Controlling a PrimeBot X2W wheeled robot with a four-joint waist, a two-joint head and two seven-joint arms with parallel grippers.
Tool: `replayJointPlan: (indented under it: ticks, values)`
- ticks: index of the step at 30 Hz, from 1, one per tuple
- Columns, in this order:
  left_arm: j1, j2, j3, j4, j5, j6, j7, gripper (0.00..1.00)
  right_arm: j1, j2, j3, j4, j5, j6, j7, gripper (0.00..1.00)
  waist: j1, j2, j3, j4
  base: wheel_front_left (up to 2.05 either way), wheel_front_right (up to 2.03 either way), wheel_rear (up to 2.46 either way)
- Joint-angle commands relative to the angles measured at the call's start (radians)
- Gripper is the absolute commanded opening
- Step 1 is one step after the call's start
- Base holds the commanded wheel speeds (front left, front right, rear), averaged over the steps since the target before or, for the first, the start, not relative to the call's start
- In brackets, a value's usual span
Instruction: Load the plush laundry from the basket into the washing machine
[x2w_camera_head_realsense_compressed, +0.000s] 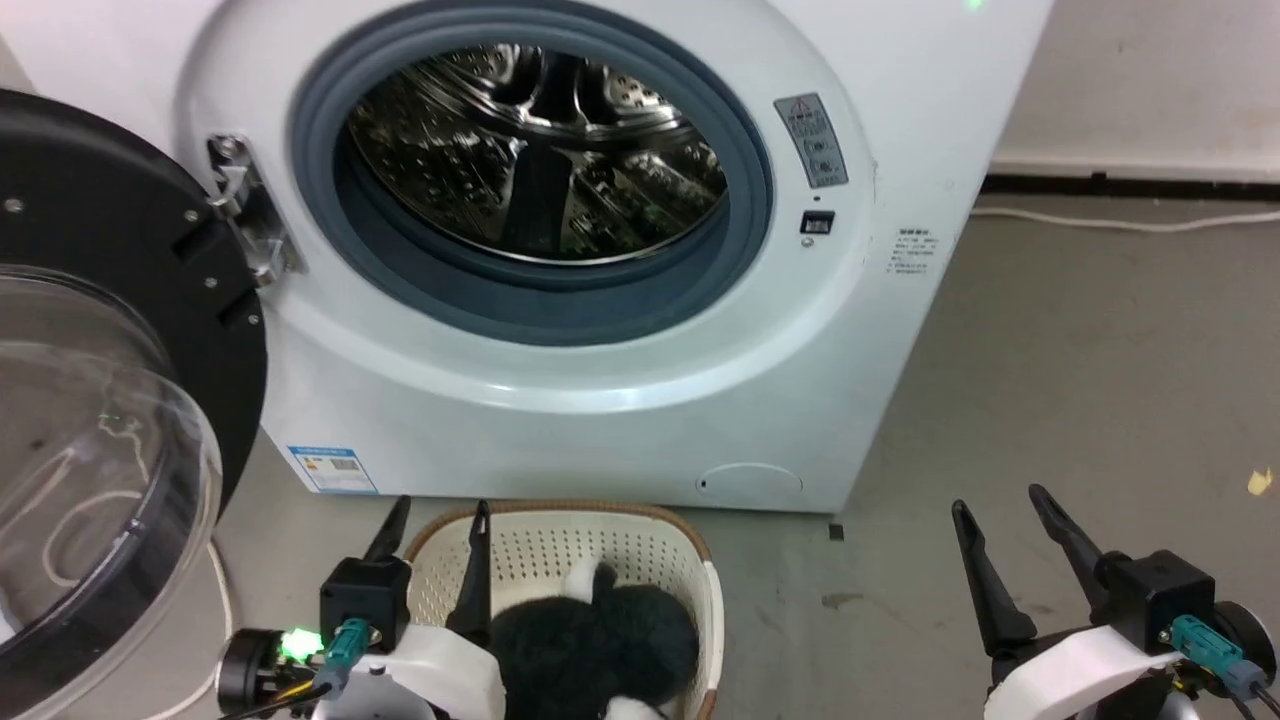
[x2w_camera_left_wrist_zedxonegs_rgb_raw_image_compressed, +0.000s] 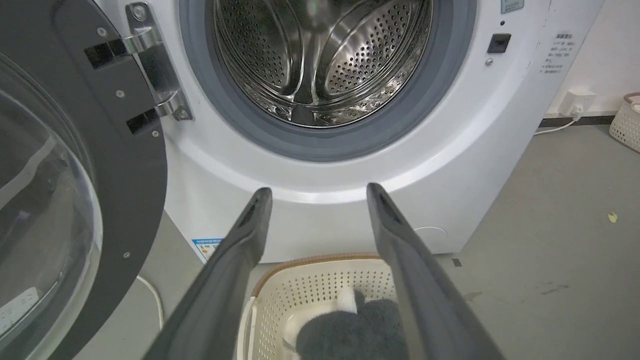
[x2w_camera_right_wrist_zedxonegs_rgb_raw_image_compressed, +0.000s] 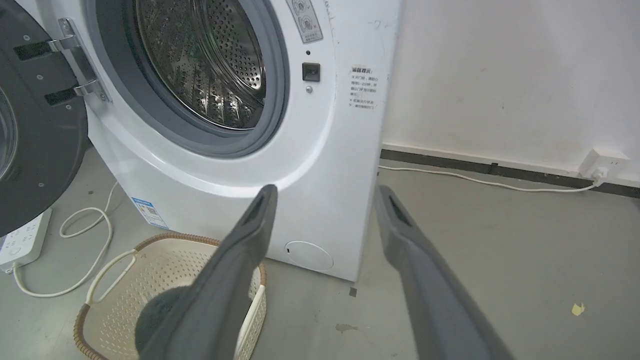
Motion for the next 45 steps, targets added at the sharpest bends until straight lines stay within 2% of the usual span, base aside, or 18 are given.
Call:
replayJointPlan:
  ticks: [1, 7, 22, 32, 42, 45]
  values:
    - [-0.022, 0.0, -0.015, 0.025, -0.016, 0.005, -0.01, 1.0, -0.021, 0.0, 0.0, 0.006, 0.019, 0.0, -0.011, 1.0, -0.0001, 0.0, 0.023, -0.01, 0.0, 0.0, 0.0]
    - [-0.065, 0.001, -0.041, 0.089, -0.029, 0.008, -0.015, 1.0, -0.043, 0.0, -0.007, 0.004, 0.041, 0.0, -0.023, 1.0, -0.0001, 0.0, 0.078, -0.029, 0.0, 0.0, 0.0]
    - [-0.174, 0.016, -0.097, 0.289, -0.08, -0.018, 0.013, 1.0, -0.085, 0.0, -0.009, -0.021, 0.1, 0.0, -0.054, 1.0, -0.0001, 0.0, 0.203, -0.061, 0.0, 0.0, 0.0]
    - [-0.259, 0.028, -0.126, 0.412, -0.115, -0.023, -0.017, 1.0, -0.112, 0.0, -0.016, -0.027, 0.137, 0.0, -0.075, 1.0, -0.0001, 0.0, 0.289, -0.082, 0.0, 0.0, 0.0]
    - [-0.355, 0.038, -0.162, 0.564, -0.155, -0.034, 0.029, 1.0, -0.135, 0.0, -0.016, -0.028, 0.175, -0.001, -0.096, 1.0, -0.0001, 0.0, 0.376, -0.109, 0.0, 0.0, 0.0]
    - [-0.387, 0.047, -0.173, 0.603, -0.162, -0.026, 0.026, 1.0, -0.142, 0.0, -0.013, -0.028, 0.176, -0.001, -0.102, 1.0, -0.0001, 0.0, 0.404, -0.119, 0.0, 0.0, 0.0]
